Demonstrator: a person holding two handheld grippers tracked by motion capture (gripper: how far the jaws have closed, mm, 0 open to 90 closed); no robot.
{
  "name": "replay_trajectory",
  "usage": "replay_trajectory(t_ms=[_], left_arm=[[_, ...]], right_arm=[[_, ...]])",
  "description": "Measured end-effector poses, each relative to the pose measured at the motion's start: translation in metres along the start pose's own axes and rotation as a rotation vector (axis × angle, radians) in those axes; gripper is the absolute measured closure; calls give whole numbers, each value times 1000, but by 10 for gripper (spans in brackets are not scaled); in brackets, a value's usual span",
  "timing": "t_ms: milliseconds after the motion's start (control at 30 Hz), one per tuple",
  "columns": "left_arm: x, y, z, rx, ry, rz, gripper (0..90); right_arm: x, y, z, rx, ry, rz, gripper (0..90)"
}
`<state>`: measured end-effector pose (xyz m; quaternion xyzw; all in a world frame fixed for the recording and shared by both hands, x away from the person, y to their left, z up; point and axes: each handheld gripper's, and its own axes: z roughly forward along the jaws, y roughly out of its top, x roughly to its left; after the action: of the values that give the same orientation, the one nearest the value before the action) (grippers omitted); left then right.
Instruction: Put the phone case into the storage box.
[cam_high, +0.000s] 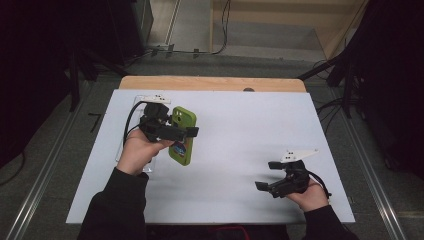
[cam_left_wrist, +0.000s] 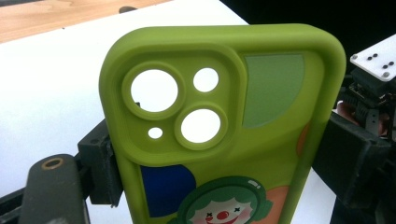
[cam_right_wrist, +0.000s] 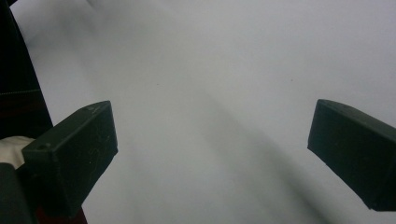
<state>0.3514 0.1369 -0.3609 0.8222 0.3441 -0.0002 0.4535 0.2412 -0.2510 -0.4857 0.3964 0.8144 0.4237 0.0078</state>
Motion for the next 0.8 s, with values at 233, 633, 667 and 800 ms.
replay_trajectory(t_ms=[233, 633, 667, 800], left_arm=[[4, 0, -9, -6, 24, -1, 171], [14, 0, -27, -38, 62, -25, 171], [15, 0, -28, -37, 71, -25, 171], [19, 0, -34, -53, 95, -40, 171]], right_arm=[[0, 0, 1, 10, 6, 1, 2], [1, -1, 1, 7, 0, -1, 2], [1, 0, 1, 1, -1, -2, 2], [1, 0, 1, -1, -4, -2, 2]])
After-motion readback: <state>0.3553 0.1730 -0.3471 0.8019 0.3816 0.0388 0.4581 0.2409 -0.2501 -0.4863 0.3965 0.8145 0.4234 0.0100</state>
